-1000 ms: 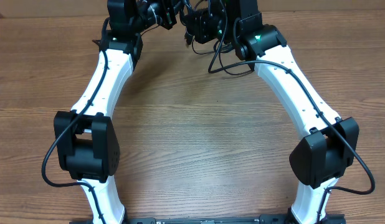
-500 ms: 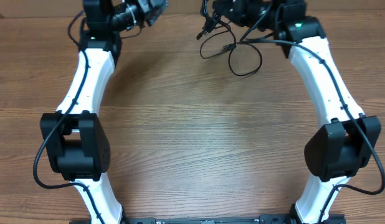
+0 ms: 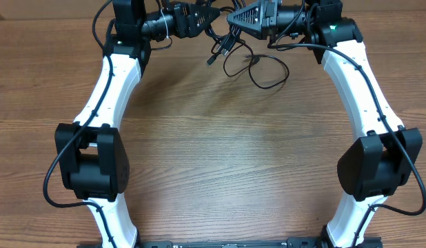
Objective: Untangle cables
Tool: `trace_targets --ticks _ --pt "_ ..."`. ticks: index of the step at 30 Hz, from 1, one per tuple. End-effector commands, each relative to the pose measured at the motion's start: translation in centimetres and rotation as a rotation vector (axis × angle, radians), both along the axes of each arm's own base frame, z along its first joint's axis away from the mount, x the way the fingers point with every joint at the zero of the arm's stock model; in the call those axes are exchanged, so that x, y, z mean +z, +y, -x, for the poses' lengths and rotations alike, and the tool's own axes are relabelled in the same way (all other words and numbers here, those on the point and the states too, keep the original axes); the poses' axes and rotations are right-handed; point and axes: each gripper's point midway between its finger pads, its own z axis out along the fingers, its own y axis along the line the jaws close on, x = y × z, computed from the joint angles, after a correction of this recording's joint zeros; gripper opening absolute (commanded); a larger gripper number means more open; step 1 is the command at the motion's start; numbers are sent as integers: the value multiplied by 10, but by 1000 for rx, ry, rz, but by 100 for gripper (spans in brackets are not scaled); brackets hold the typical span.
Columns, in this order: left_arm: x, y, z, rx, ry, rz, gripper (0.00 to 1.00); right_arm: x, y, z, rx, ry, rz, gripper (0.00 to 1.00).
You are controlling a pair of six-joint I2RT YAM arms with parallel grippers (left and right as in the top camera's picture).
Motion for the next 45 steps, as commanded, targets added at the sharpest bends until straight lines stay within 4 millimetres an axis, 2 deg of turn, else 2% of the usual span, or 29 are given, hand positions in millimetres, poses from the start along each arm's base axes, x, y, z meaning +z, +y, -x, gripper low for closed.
trace_targets --ticks 1,2,6,13,17,18,20,22,26,28,31,34,36,37,38,41,45 --pt "20 2 3 0 -74 -10 67 7 1 6 31 7 -21 4" --pt "18 0 5 -4 -55 -10 62 5 1 0 1 0 -8 4" --pt "17 -10 9 -16 1 11 62 3 -1 -19 -104 -53 30 4" --pt "18 -15 11 -22 42 30 62 10 5 -26 -130 -119 30 4" --pt "18 -14 9 -10 49 31 9 17 4 -33 -159 -176 29 4" --pt "17 -12 6 10 43 26 4 16 3 -35 -172 -186 37 4" --pt "17 -5 -3 59 10 8 4 12 1 -38 -186 -240 68 6" --pt "17 4 -12 106 -45 -21 4 1 -3 -43 -213 -279 132 12" --pt "15 24 -26 188 -85 -54 4 -46 -25 -56 -328 -244 356 15" --pt "15 26 -27 190 -108 -68 4 -66 -36 -54 -340 -235 463 15" --pt "13 26 -26 185 -132 -88 4 -76 -39 -44 -298 -245 519 20" --pt "12 25 -26 182 -137 -95 4 -70 -43 -36 -280 -269 539 23" --pt "12 25 -26 180 -138 -96 4 -55 -47 -29 -269 -336 557 27" --pt "12 25 -25 177 -136 -97 4 -48 -48 -27 -263 -378 564 30" --pt "11 24 -23 165 -139 -100 4 -40 -49 -25 -257 -433 574 38" --pt "5 20 -16 119 -137 -113 4 -18 -52 -30 -280 -579 602 50" --pt "4 13 -2 30 -134 -99 4 -3 -43 -38 -272 -726 600 53"
